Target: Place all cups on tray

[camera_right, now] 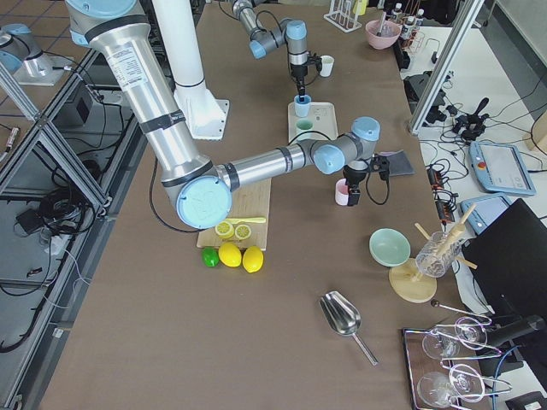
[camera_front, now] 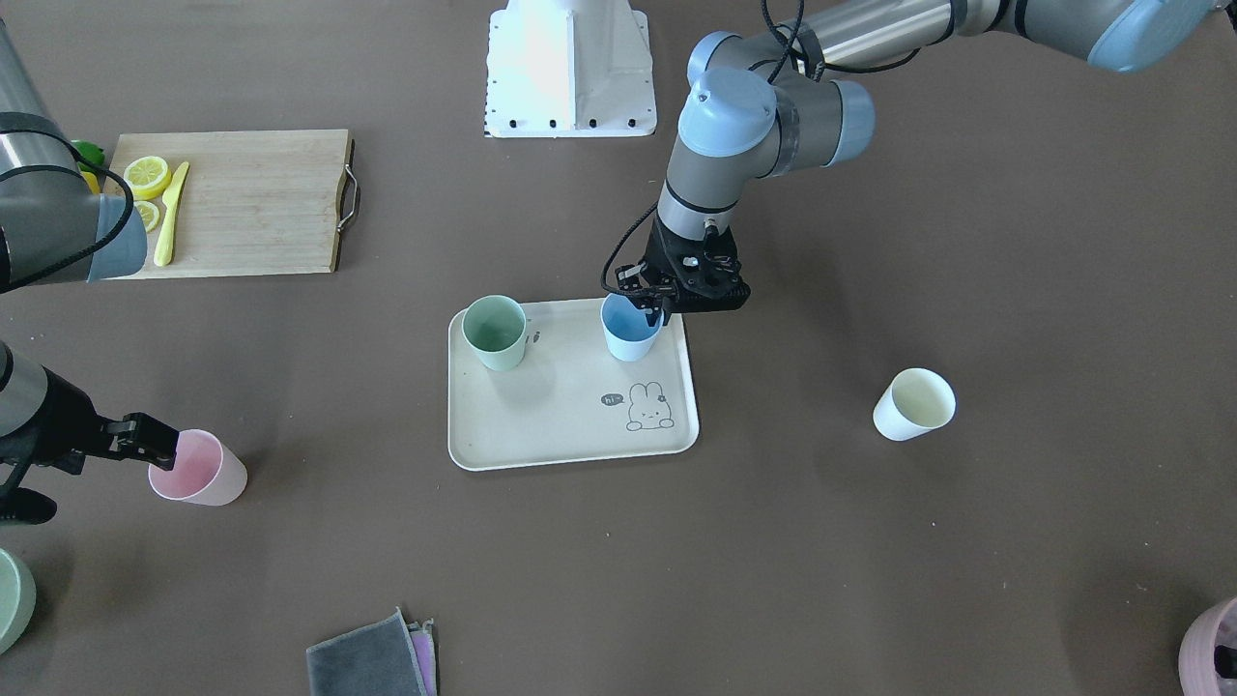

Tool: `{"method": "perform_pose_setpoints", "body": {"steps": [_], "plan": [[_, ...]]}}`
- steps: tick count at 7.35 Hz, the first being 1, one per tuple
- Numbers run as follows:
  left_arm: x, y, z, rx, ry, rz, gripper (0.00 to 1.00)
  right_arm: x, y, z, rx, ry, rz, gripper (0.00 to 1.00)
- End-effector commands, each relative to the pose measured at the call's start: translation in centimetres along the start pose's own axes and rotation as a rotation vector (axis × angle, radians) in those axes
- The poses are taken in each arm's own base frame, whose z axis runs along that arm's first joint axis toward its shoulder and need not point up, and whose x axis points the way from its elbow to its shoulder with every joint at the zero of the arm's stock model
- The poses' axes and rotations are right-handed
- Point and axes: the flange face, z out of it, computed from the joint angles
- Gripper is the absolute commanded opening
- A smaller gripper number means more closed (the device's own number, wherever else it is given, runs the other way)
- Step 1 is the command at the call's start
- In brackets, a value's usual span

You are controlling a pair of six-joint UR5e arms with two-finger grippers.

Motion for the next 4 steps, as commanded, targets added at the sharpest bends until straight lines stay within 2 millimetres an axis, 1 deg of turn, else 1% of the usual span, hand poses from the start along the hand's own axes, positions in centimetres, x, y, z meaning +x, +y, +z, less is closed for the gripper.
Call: {"method": "perform_pose_setpoints", "body": {"steps": [1, 2, 3, 4], "plan": [[0.2, 0.0, -0.7, 0.005, 0.012, 0.012, 0.97, -0.2, 0.4, 1.4, -0.013, 0.019, -0.005, 0.94], [0.3, -0.4, -1.3, 0.011, 0.021, 0.012, 0.97, -0.3, 0.5, 1.6, -0.019, 0.017, 0.001, 0.52], [0.2, -0.8, -2.3, 0.018, 0.033, 0.011, 0.97, -0.5, 0.7, 2.2, -0.028, 0.021, -0.002, 0.15], [0.1, -1.0, -3.0, 0.025, 0.039, 0.01, 0.97, -1.1, 0.9, 2.4, -0.028, 0.019, -0.014, 0.0]]}}
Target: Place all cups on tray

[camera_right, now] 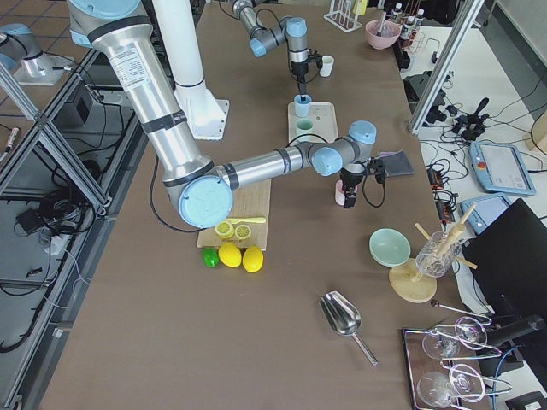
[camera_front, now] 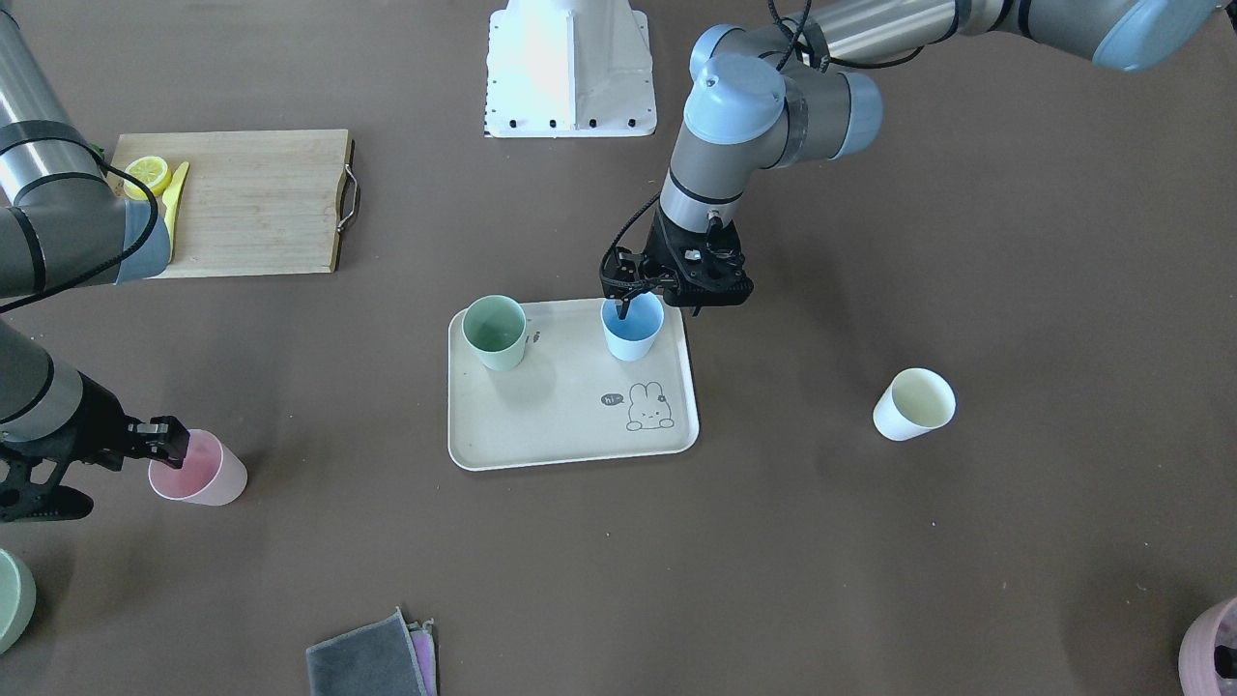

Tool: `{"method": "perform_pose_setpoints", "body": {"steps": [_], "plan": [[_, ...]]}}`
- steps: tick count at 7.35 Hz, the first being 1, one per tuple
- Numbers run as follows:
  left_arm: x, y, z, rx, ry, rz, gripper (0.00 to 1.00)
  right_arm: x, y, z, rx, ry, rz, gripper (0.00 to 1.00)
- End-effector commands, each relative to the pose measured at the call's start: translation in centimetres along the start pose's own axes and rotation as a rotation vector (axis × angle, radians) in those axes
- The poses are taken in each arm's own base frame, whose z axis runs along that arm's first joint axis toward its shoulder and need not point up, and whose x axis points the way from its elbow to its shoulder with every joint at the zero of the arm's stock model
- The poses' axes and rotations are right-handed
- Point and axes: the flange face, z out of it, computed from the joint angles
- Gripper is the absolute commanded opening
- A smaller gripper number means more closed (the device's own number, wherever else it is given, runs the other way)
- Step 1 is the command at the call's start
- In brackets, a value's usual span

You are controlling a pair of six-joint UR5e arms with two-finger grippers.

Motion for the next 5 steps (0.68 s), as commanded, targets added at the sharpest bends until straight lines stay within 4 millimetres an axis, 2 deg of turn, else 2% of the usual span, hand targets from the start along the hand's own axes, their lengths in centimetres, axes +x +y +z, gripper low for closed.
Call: {"method": "perform_pose_setpoints", "body": {"steps": [1, 2, 3, 4, 5], "plan": [[-0.2, -0.5, -1.2, 0.011, 0.013, -0.001, 0.97, -1.0, 0.3, 0.3, -0.002, -0.003, -0.016, 0.0], [-0.3, -0.9, -2.2, 0.022, 0.024, -0.003, 0.97, -2.1, -0.2, -0.7, 0.007, -0.02, -0.025, 0.0], [-0.3, -1.3, -3.4, 0.026, 0.019, -0.012, 0.97, -2.7, -1.1, -2.7, 0.015, -0.062, -0.022, 0.0], [-0.6, -1.9, -4.9, 0.006, 0.018, -0.027, 0.97, -1.7, -1.9, -5.3, 0.004, -0.136, -0.004, 0.0], [-1.4, -2.6, -5.5, 0.004, 0.017, -0.035, 0.97, -1.5, -1.9, -7.7, 0.005, -0.192, -0.004, 0.0]]}}
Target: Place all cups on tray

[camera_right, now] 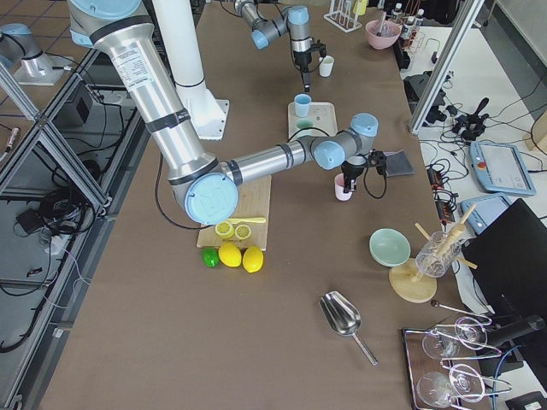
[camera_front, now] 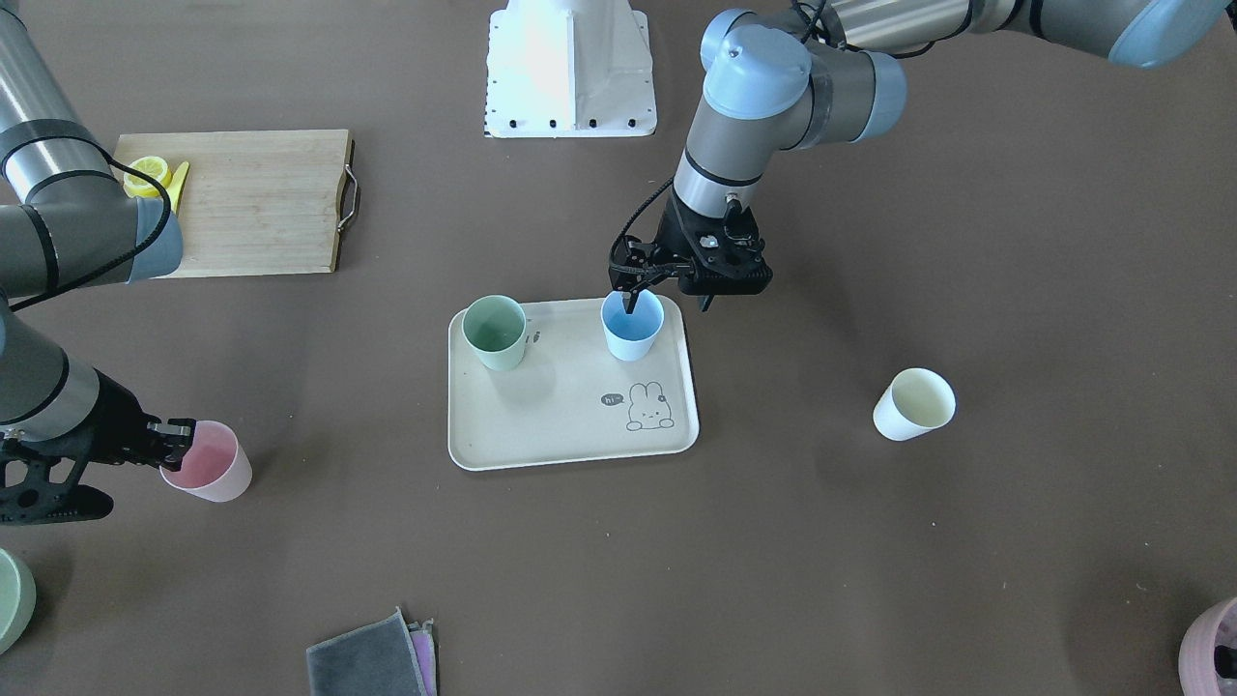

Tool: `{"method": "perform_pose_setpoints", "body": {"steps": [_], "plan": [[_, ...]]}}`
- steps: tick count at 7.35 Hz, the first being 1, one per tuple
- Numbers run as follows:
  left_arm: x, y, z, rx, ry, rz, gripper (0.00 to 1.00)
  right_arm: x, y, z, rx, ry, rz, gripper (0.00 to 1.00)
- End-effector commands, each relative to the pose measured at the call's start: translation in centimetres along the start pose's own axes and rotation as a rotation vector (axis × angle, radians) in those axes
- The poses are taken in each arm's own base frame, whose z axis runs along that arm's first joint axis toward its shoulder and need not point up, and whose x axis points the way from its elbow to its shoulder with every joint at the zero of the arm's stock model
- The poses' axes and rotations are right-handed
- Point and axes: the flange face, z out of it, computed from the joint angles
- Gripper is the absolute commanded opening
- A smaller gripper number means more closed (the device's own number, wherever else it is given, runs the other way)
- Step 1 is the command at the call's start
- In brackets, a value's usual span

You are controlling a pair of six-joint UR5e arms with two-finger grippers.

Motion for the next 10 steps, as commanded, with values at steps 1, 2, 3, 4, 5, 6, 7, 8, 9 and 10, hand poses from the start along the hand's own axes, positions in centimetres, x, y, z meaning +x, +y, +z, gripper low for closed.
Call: {"method": "perform_pose_setpoints", "body": {"steps": [1, 2, 3, 4, 5, 6, 7, 8, 9, 10], "plan": [[-2.5, -1.7, -1.2, 0.002, -0.02, 0.036, 0.97, -1.3, -0.2, -4.1, 0.007, -0.089, -0.009, 0.0], [-5.7, -3.8, -2.1, 0.025, -0.047, 0.107, 0.97, -3.3, -0.6, -4.9, 0.018, -0.104, 0.009, 0.0], [-8.9, -7.3, -3.9, -0.003, -0.069, 0.19, 0.97, -5.4, -0.5, -5.0, 0.019, -0.111, 0.061, 0.0], [-11.8, -10.9, -6.4, -0.015, -0.094, 0.251, 0.97, -8.2, -0.3, -5.2, 0.018, -0.125, 0.071, 0.0], [-15.7, -12.9, -7.1, -0.025, -0.135, 0.317, 0.97, -11.4, -0.2, -5.1, 0.017, -0.135, 0.108, 0.0], [-19.3, -15.6, -7.2, -0.023, -0.174, 0.373, 0.97, -13.7, 0.1, -4.5, 0.035, -0.12, 0.133, 0.0], [-21.3, -16.7, -5.7, -0.041, -0.199, 0.371, 0.97, -15.9, 0.6, -4.4, 0.033, -0.128, 0.146, 0.0], [-23.5, -16.9, -3.9, -0.031, -0.189, 0.389, 0.97, -18.5, 1.0, -4.5, 0.047, -0.131, 0.171, 0.0], [-27.0, -16.7, -1.8, -0.005, -0.162, 0.403, 0.97, -21.3, 2.1, -3.7, 0.048, -0.131, 0.181, 0.0], [-29.8, -16.7, -0.1, 0.001, -0.16, 0.404, 0.97, -23.6, 2.8, -3.2, 0.052, -0.127, 0.211, 0.0]]}}
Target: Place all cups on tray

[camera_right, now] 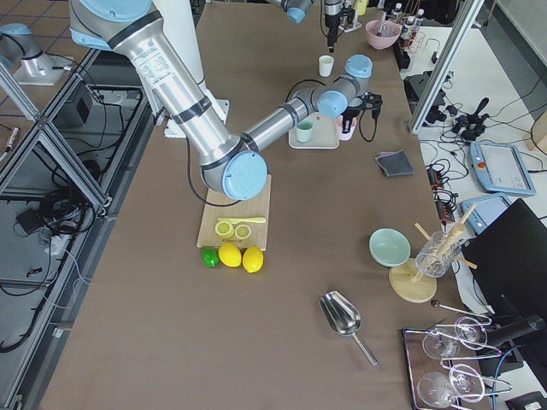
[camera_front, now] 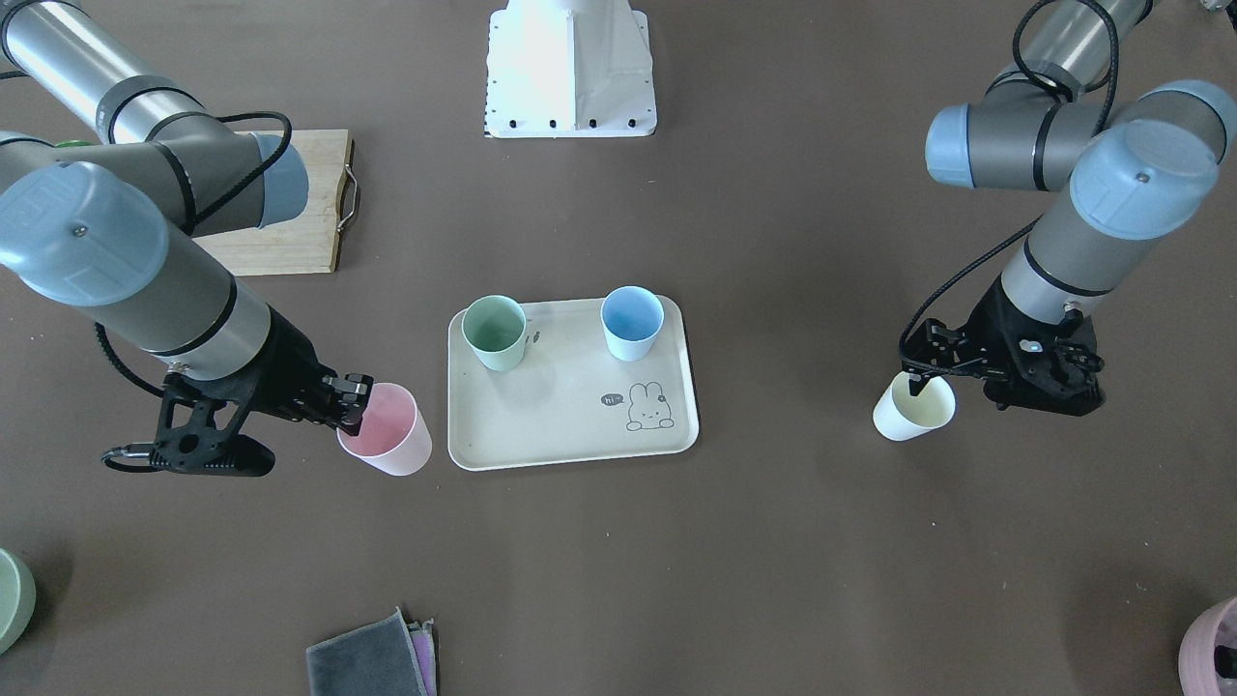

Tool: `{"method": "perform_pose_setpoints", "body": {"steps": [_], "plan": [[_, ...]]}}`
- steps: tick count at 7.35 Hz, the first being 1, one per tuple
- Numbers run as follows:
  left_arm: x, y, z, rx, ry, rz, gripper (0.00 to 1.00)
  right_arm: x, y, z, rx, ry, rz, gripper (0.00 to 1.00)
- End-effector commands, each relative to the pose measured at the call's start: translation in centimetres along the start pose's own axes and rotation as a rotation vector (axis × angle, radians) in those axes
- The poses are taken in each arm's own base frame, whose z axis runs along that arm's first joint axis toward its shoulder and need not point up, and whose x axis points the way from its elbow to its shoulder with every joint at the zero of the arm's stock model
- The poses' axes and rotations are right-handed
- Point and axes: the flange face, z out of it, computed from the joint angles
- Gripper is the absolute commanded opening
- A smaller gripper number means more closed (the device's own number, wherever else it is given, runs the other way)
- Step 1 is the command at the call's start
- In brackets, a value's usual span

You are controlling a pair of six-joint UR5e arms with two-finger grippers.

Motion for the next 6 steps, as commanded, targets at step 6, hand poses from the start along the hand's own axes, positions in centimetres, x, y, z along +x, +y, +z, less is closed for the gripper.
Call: {"method": "perform_pose_setpoints", "body": {"steps": [6], "plan": [[-2.3, 2.5, 5.0, -0.015, 0.014, -0.059, 0.84, -7.5, 5.4, 3.9, 0.016, 0.054, 0.003, 0.0]]}}
